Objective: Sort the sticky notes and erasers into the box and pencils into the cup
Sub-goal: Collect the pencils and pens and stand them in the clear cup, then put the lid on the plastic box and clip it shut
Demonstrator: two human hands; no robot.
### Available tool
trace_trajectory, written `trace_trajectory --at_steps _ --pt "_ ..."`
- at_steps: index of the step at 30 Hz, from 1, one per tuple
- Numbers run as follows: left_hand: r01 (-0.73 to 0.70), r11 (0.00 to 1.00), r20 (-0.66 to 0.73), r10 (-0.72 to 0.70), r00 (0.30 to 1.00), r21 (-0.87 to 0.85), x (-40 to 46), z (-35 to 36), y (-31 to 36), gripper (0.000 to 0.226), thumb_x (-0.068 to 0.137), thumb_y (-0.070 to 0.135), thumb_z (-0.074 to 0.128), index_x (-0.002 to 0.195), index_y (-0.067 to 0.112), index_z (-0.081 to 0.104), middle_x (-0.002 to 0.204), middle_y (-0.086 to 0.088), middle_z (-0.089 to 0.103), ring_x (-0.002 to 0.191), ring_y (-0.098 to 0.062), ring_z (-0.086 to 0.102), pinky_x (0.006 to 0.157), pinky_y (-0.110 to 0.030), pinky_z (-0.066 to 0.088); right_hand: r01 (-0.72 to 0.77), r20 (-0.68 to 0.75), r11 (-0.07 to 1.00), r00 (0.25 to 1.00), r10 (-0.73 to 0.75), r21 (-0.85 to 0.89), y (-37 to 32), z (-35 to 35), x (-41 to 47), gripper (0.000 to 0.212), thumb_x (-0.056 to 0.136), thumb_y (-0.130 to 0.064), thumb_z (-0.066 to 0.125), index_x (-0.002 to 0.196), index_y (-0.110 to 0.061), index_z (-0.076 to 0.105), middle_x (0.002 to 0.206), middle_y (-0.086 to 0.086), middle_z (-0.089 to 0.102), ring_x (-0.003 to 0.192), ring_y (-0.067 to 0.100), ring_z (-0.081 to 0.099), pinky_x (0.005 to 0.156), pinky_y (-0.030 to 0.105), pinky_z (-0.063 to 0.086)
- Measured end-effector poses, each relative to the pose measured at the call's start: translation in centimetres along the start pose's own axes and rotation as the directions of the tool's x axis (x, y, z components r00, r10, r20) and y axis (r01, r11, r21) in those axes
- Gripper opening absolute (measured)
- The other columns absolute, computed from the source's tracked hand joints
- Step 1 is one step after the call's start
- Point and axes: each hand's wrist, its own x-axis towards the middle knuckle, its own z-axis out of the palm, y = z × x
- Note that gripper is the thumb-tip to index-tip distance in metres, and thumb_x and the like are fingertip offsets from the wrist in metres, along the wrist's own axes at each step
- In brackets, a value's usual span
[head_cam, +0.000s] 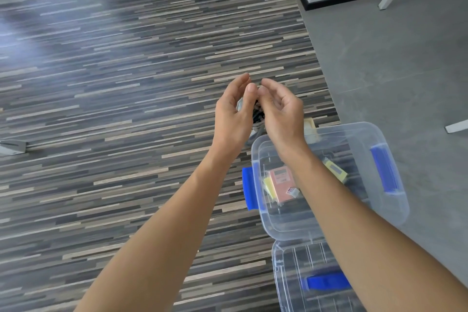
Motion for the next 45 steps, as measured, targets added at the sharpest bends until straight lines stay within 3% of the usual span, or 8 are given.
trace_trajectory --at_steps 11,19,24,28,31,35,40,45 --pt "-0.073 0.991 -0.055 0.080 0.995 0.113 -6.3 -1.1 4.6 0.038 0.102 0.030 0.052 0.133 0.009 0.057 0.128 0.000 0.064 0.120 -0.006 0.058 0.104 -0.030 0.047 0.084 -0.018 0.996 0.996 -0.084 -0.007 -3.1 -3.1 -6.0 0.034 0.097 -0.023 0.057 0.129 -0.010 0.059 0.127 0.001 0.063 0.120 0.009 0.057 0.101 0.027 0.047" --pt "-0.047 0.991 -0.071 0.056 0.996 0.122 -15.1 -1.6 4.4 0.035 0.102 0.028 0.052 0.129 0.007 0.060 0.122 -0.002 0.068 0.115 -0.015 0.062 0.101 -0.042 0.048 0.086 0.002 0.995 0.996 -0.086 -0.056 -2.0 -6.7 -14.1 0.036 0.097 -0.024 0.057 0.129 -0.009 0.059 0.127 0.001 0.063 0.120 0.006 0.056 0.100 0.019 0.044" --pt "-0.068 0.986 0.037 0.063 0.997 0.153 -20.5 -2.2 3.2 0.035 0.102 0.028 0.052 0.130 0.010 0.060 0.126 -0.001 0.066 0.119 -0.013 0.060 0.103 -0.040 0.047 0.089 -0.027 0.982 0.995 -0.095 -0.164 0.2 -9.4 -19.3 0.036 0.097 -0.027 0.056 0.130 -0.012 0.058 0.130 -0.001 0.061 0.122 0.009 0.055 0.104 0.031 0.045" --pt "-0.145 0.945 0.155 0.103 0.983 0.293 -24.7 -2.5 1.8 0.042 0.099 0.034 0.056 0.135 0.014 0.056 0.133 0.002 0.061 0.119 -0.004 0.055 0.100 -0.025 0.047 0.106 -0.086 0.961 0.988 -0.131 -0.254 2.2 -11.4 -24.3 0.039 0.097 -0.031 0.055 0.131 -0.012 0.058 0.129 -0.005 0.060 0.123 0.008 0.054 0.106 0.036 0.043" --pt "-0.243 0.894 0.253 0.153 0.955 0.377 -27.9 -2.5 0.8 0.042 0.098 0.034 0.057 0.134 0.014 0.056 0.129 -0.002 0.064 0.117 -0.016 0.059 0.096 -0.033 0.050 0.102 -0.103 0.939 0.984 -0.142 -0.328 4.0 -12.8 -27.7 0.040 0.097 -0.030 0.054 0.134 -0.013 0.056 0.134 -0.001 0.059 0.126 0.008 0.052 0.107 0.036 0.043" --pt "-0.403 0.749 0.391 0.208 0.896 0.526 -31.3 -2.2 -0.8 0.040 0.097 0.032 0.058 0.131 0.011 0.058 0.124 -0.007 0.066 0.112 -0.028 0.061 0.093 -0.041 0.049 0.095 -0.129 0.890 0.977 -0.169 -0.446 6.2 -14.6 -31.4 0.041 0.097 -0.030 0.054 0.134 -0.014 0.055 0.134 -0.001 0.060 0.125 0.009 0.052 0.106 0.033 0.043" --pt "-0.514 0.616 0.529 0.179 0.829 0.597 -34.1 -0.7 -2.9 0.044 0.097 0.036 0.057 0.134 0.012 0.056 0.133 -0.006 0.062 0.123 -0.027 0.056 0.104 -0.041 0.042 0.091 -0.121 0.806 0.973 -0.197 -0.584 8.2 -17.3 -34.5 0.039 0.097 -0.025 0.056 0.133 -0.009 0.056 0.133 0.004 0.060 0.124 0.016 0.053 0.106 0.035 0.042" --pt "-0.565 0.550 0.595 0.147 0.790 0.615 -35.3 1.9 -4.7 0.044 0.094 0.035 0.062 0.132 0.013 0.057 0.132 -0.004 0.062 0.121 -0.027 0.057 0.101 -0.041 0.042 0.101 -0.101 0.739 0.970 -0.223 -0.666 10.0 -20.2 -35.3 0.037 0.095 -0.018 0.059 0.129 -0.004 0.057 0.125 0.010 0.064 0.115 0.024 0.059 0.098 0.026 0.043"
